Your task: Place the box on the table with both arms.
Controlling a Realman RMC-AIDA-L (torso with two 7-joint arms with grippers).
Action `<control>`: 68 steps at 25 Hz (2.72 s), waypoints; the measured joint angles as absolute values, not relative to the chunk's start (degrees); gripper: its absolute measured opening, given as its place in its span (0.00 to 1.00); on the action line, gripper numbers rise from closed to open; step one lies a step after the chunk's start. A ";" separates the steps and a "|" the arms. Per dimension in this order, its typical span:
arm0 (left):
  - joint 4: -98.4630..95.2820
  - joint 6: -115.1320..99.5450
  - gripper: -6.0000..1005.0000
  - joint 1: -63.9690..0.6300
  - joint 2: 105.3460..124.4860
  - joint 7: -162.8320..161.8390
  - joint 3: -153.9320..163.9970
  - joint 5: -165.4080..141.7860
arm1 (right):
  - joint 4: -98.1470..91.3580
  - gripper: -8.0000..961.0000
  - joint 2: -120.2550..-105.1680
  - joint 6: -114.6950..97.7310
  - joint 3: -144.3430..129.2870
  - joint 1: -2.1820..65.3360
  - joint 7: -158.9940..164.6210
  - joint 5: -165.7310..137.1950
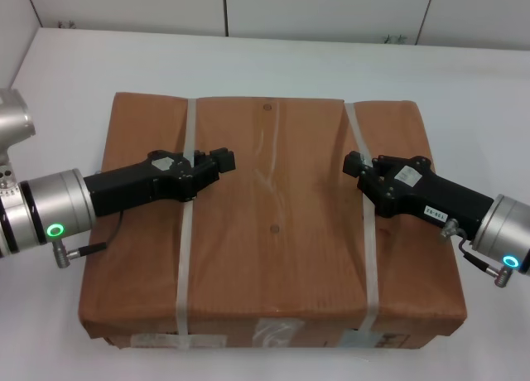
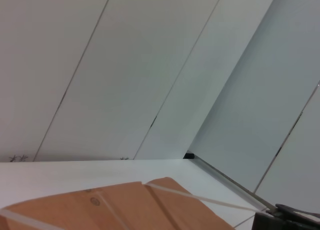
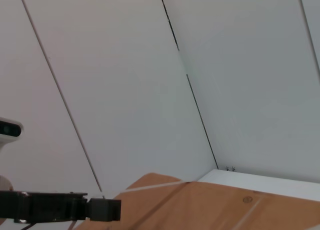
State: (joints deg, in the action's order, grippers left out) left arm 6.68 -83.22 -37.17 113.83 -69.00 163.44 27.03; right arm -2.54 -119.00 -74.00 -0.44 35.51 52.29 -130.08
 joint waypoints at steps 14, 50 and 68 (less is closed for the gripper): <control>6.89 -82.87 0.12 -37.14 114.08 -68.83 163.62 27.07 | -2.55 0.07 -119.01 -73.74 -0.44 35.51 52.29 -130.08; 6.23 -57.40 0.11 -38.69 116.46 -67.43 163.99 24.21 | 5.19 0.07 -119.09 -51.02 -1.41 41.18 52.92 -131.67; 5.98 -56.79 0.13 -38.42 116.53 -67.20 164.01 24.13 | 5.45 0.06 -119.09 -50.51 -0.88 41.04 53.00 -131.74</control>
State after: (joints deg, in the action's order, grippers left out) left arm 5.98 -56.79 -38.42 116.53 -67.19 164.01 24.13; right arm 5.45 -119.09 -50.51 -0.88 41.04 53.00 -131.74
